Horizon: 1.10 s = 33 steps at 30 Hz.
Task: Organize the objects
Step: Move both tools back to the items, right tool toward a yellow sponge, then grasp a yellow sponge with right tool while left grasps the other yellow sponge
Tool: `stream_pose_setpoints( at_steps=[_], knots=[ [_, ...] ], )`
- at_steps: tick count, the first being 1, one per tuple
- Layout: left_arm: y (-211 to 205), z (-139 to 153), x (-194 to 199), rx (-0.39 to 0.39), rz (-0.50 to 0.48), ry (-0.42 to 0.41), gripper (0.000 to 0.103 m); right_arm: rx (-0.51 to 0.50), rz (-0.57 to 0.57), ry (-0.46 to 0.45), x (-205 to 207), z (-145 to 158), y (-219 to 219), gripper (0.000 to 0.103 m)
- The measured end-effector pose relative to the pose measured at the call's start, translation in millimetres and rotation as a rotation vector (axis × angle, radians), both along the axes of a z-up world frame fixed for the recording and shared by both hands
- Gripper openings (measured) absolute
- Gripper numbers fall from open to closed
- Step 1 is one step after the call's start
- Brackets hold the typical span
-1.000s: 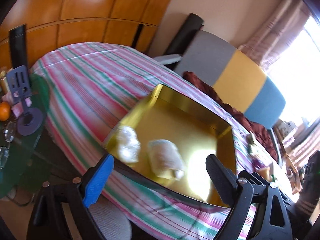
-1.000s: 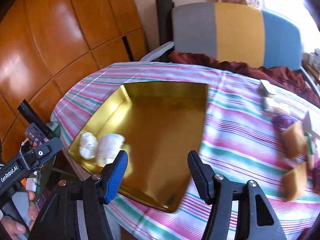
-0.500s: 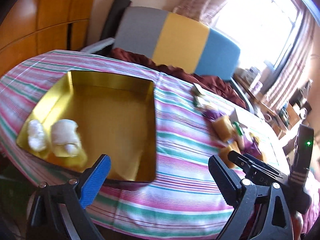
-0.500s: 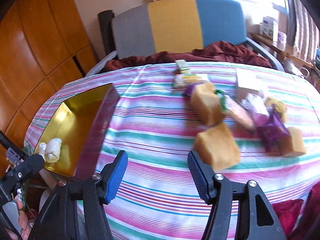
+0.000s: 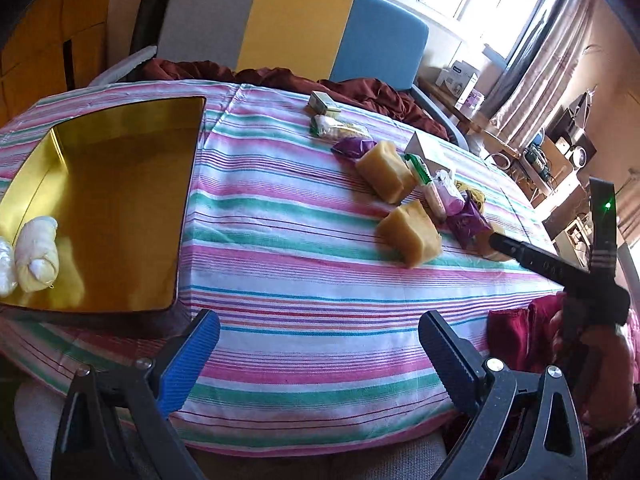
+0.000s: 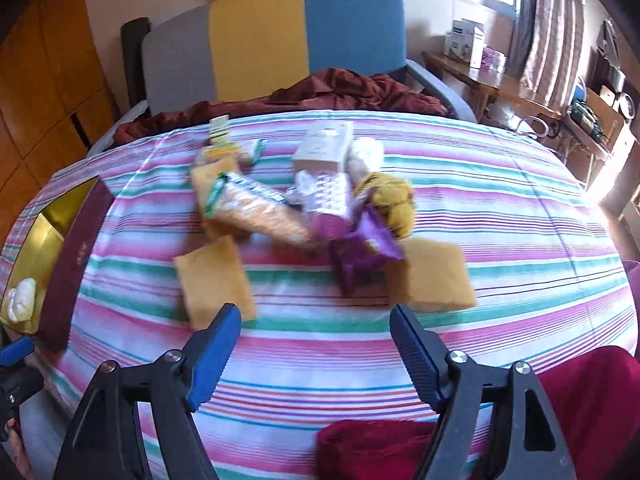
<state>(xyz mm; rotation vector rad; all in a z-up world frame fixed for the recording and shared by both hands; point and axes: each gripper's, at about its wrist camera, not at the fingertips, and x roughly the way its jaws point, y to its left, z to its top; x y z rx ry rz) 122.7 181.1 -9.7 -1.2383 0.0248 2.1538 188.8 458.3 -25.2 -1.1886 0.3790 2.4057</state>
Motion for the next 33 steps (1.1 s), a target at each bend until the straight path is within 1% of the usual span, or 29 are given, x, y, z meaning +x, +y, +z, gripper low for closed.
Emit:
stream_pose_setpoints(
  at_steps=[1, 2, 3, 6, 9, 12, 15, 21, 22, 23, 24, 25, 33],
  knots=[
    [3.5, -1.1, 0.2, -0.003, -0.006, -0.007, 0.100, 0.010, -0.023, -0.001, 1.3, 2.0, 12.3, 0.080],
    [5.0, -1.9, 0.0, -0.005, -0.010, -0.011, 0.100, 0.014, -0.038, -0.010, 1.7, 1.8, 24.1, 0.084],
    [6.6, -1.8, 0.0, -0.008, -0.014, -0.011, 0.100, 0.012, -0.042, -0.026, 0.9, -0.5, 35.2, 0.086],
    [15.7, -1.6, 0.7, -0.019, -0.033, -0.013, 0.100, -0.003, -0.062, -0.076, -2.9, -14.8, 59.9, 0.086],
    [25.7, -3.3, 0.4, -0.036, -0.050, -0.022, 0.100, -0.041, -0.110, -0.084, -1.9, -32.1, 78.1, 0.086],
    [34.1, -7.4, -0.1, -0.051, -0.060, -0.036, 0.101, -0.078, -0.155, -0.074, 2.0, -39.3, 91.9, 0.086],
    [43.3, -11.6, 0.1, -0.063, -0.070, -0.044, 0.101, -0.085, -0.169, -0.045, 3.7, -36.0, 99.5, 0.086],
    [68.4, -18.7, 0.8, -0.079, -0.099, -0.063, 0.101, -0.112, -0.159, -0.087, -5.8, -46.7, 100.8, 0.085],
    [73.5, -19.8, 0.5, -0.082, -0.103, -0.067, 0.101, -0.113, -0.158, -0.096, -7.2, -49.3, 100.4, 0.084],
    [78.6, -21.0, 0.4, -0.085, -0.109, -0.072, 0.101, -0.115, -0.159, -0.108, -8.4, -52.0, 100.3, 0.074],
    [82.6, -21.7, 0.3, -0.088, -0.111, -0.074, 0.101, -0.130, -0.154, -0.110, -8.7, -54.3, 100.6, 0.068],
    [86.6, -22.5, -0.2, -0.091, -0.112, -0.075, 0.101, -0.149, -0.150, -0.104, -8.5, -55.1, 100.8, 0.066],
    [117.7, -33.3, -9.9, -0.111, -0.101, -0.101, 0.101, -0.081, -0.154, -0.109, -5.5, -44.5, 95.0, 0.064]
  ],
)
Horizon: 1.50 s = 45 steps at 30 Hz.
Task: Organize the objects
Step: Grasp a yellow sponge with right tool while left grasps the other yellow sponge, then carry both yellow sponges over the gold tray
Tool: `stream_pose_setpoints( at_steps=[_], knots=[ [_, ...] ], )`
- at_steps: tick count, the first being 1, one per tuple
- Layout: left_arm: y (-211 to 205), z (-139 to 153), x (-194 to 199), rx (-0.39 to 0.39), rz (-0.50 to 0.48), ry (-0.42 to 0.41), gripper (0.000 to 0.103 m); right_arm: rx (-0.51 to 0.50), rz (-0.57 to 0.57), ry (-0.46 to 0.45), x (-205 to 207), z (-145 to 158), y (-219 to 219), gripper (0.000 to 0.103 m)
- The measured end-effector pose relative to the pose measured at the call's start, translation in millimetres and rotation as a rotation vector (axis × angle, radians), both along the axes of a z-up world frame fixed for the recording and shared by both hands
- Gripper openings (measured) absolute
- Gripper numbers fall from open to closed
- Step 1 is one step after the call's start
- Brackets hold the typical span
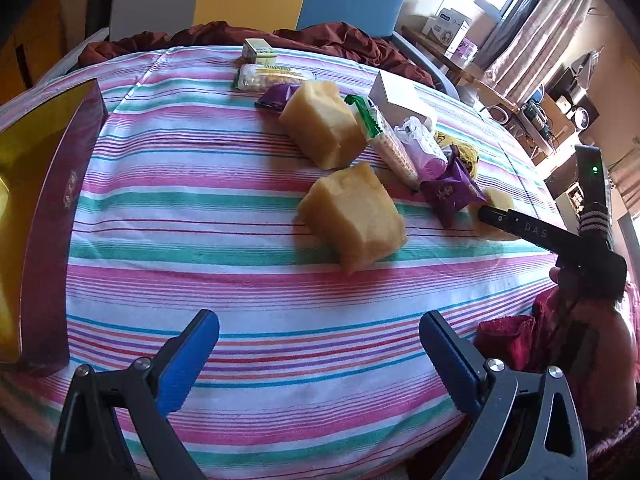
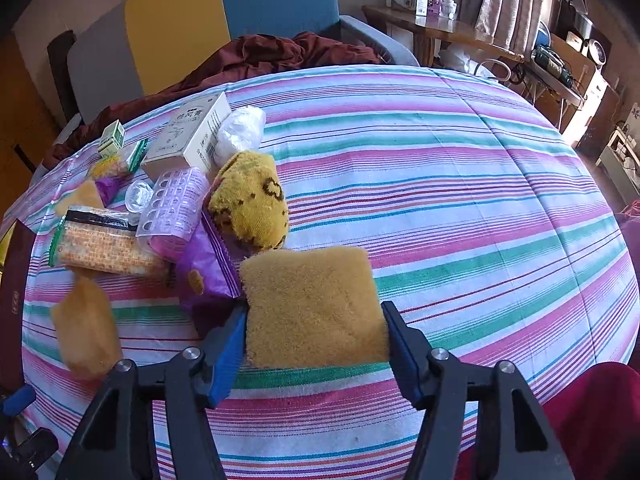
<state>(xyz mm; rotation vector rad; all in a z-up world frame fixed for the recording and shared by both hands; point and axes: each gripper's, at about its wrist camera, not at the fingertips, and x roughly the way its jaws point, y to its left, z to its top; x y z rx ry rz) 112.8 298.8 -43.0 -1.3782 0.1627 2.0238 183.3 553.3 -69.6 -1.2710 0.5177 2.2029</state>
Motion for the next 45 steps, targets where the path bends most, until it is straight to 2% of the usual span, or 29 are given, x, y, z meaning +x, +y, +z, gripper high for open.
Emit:
stream_pose_setpoints(
  at_steps=[3, 8, 13, 19, 22, 28, 33, 38, 45],
  knots=[
    [15.4, -1.7, -5.3, -0.012, 0.013, 0.008, 0.101, 0.011, -0.044, 0.013, 6.4, 4.9, 5.7, 0.064],
    [43.5, -0.5, -14.9, -0.009, 0.042, 0.018, 0.101, 0.037, -0.185, 0.089, 30.4, 21.1, 28.6, 0.064],
    [72.9, -8.2, -24.6, -0.060, 0.088, 0.068, 0.099, 0.015, -0.244, 0.154, 41.6, 28.2, 38.8, 0.064],
    [94.9, -29.2, -32.7, -0.116, 0.068, 0.083, 0.078, 0.016, -0.192, 0.158, 31.3, 28.3, 30.0, 0.064],
    [86.9, -27.3, -35.4, -0.097, 0.067, 0.136, 0.060, 0.017, -0.152, 0.170, 26.2, 30.0, 22.9, 0.064],
    [63.8, -30.8, -26.9, -0.011, -0.008, 0.216, 0.058, 0.029, -0.094, 0.183, 18.5, 34.2, 13.1, 0.064],
    [56.7, -34.7, -14.7, -0.013, -0.060, 0.293, 0.058, 0.024, -0.067, 0.203, 16.7, 35.9, 7.5, 0.064],
    [43.1, -32.5, -11.9, 0.006, -0.054, 0.271, 0.058, 0.021, -0.013, 0.254, 13.4, 41.8, -3.0, 0.064],
    [14.1, -29.3, 2.0, 0.049, -0.052, 0.239, 0.058, 0.036, 0.136, 0.280, -2.8, 44.9, -32.8, 0.064]
  ],
)
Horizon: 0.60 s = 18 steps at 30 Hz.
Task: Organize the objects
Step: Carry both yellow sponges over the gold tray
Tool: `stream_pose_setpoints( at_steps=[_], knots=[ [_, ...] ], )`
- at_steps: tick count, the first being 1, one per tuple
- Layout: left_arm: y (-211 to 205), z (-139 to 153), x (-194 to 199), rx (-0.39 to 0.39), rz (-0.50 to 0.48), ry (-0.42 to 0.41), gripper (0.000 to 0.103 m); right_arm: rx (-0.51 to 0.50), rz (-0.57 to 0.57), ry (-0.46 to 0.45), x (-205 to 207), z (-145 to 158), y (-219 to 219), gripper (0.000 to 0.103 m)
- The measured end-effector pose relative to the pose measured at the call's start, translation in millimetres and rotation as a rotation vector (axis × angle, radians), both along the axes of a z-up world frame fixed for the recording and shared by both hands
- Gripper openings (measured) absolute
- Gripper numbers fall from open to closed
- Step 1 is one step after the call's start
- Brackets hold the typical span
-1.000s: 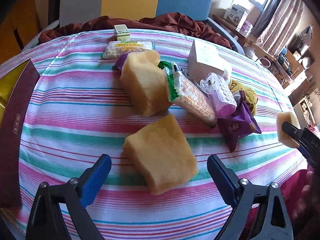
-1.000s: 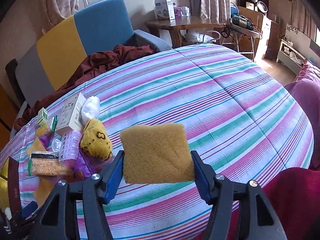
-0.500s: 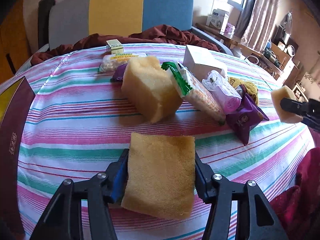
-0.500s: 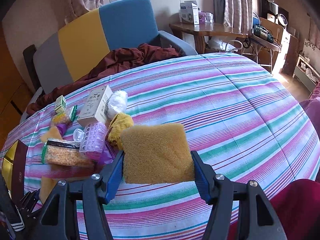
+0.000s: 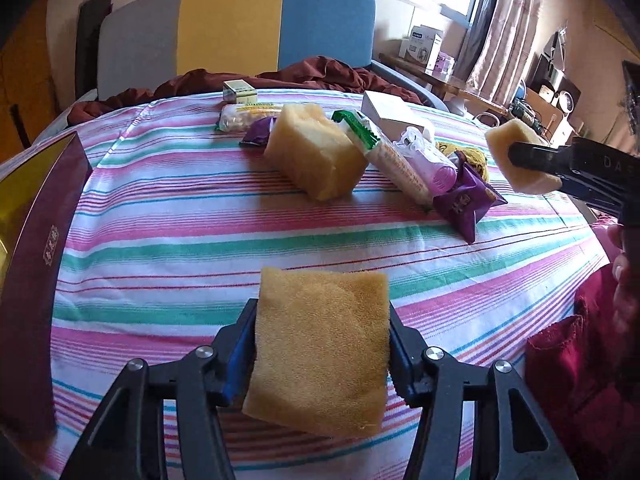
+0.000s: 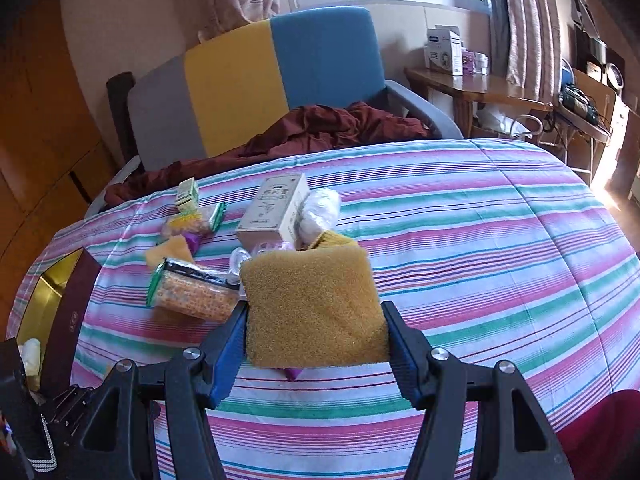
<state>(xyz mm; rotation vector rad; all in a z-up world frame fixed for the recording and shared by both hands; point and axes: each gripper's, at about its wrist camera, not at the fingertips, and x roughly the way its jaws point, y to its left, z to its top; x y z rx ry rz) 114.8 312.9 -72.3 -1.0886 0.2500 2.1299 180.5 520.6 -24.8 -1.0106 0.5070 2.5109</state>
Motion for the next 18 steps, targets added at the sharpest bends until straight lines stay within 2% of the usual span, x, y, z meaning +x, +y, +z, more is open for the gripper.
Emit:
stream_pose_setpoints(
  at_steps=[3, 11, 18],
  knots=[
    [-10.1, 1.6, 5.1, 0.004, -0.004, -0.003, 0.058, 0.010, 0.046, -0.020, -6.6, -4.4, -11.2, 0.064],
    [-50.4, 17.0, 11.8, 0.079, 0.012, -0.052, 0.058, 0.043, 0.143, -0.064, -16.7, -14.5, -37.0, 0.064],
    [-91.9, 41.0, 7.8, 0.136, 0.068, -0.033, 0.058, 0.073, 0.242, -0.097, -26.3, -25.1, -66.6, 0.064]
  ],
)
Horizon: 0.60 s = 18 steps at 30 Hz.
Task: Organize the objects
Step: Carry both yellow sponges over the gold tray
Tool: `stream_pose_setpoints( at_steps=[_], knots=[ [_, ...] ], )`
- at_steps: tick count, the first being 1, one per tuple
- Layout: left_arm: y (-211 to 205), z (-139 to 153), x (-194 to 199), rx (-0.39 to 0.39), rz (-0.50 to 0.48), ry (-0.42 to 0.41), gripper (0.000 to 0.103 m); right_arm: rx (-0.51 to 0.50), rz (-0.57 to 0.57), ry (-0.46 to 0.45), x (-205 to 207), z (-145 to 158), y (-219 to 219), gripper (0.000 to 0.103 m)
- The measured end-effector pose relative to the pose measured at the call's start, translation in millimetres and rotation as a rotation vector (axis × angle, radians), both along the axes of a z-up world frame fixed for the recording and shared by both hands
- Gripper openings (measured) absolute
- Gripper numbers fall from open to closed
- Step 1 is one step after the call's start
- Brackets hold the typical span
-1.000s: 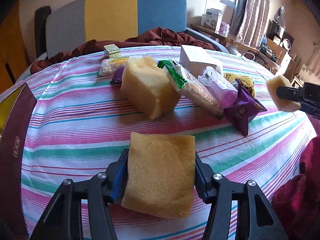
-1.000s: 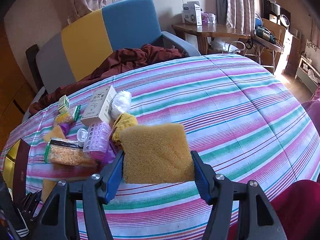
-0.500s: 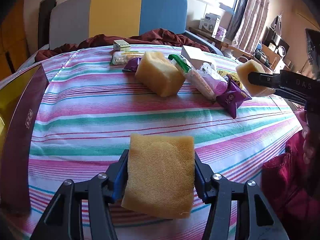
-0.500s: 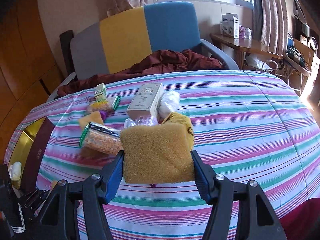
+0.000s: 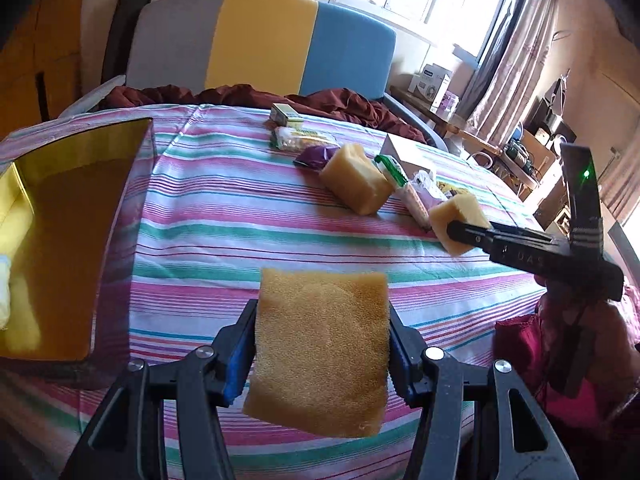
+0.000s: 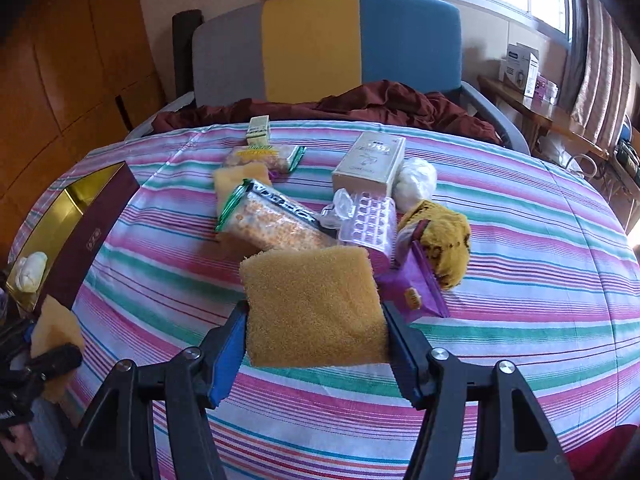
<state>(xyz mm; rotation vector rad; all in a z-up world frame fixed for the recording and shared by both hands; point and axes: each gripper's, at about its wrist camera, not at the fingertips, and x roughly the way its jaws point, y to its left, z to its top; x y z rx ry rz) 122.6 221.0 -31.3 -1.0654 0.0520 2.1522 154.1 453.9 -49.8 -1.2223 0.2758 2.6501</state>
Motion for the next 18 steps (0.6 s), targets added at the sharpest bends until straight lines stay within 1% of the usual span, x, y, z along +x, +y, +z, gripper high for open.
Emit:
stream_pose_setpoints(
  at_steps=[3, 6, 10, 13, 15, 18],
  knots=[
    [-16.7, 9.0, -3.2, 0.024, 0.027, 0.006, 0.058, -0.004, 0.043, 0.008, -0.6, -1.0, -10.3, 0.064],
    [-35.7, 16.0, -10.3, 0.031, 0.068, 0.014, 0.058, 0.009, 0.090, 0.036, -0.2, 3.4, -22.3, 0.064],
    [-60.6, 21.6, -29.1, 0.041, 0.146, -0.008, 0.058, 0.032, 0.160, 0.060, -2.0, 8.6, -40.7, 0.064],
    [-80.0, 26.2, -43.7, 0.050, 0.200, -0.008, 0.058, 0.037, 0.190, 0.067, -1.7, 13.7, -52.6, 0.064],
    [-91.0, 27.4, -53.6, 0.046, 0.236, -0.003, 0.058, 0.013, 0.195, 0.078, -2.4, 17.8, -58.2, 0.064],
    [-108.3, 26.0, -67.6, 0.024, 0.293, 0.002, 0.058, -0.051, 0.193, 0.098, -4.5, 23.8, -66.4, 0.064]
  ],
)
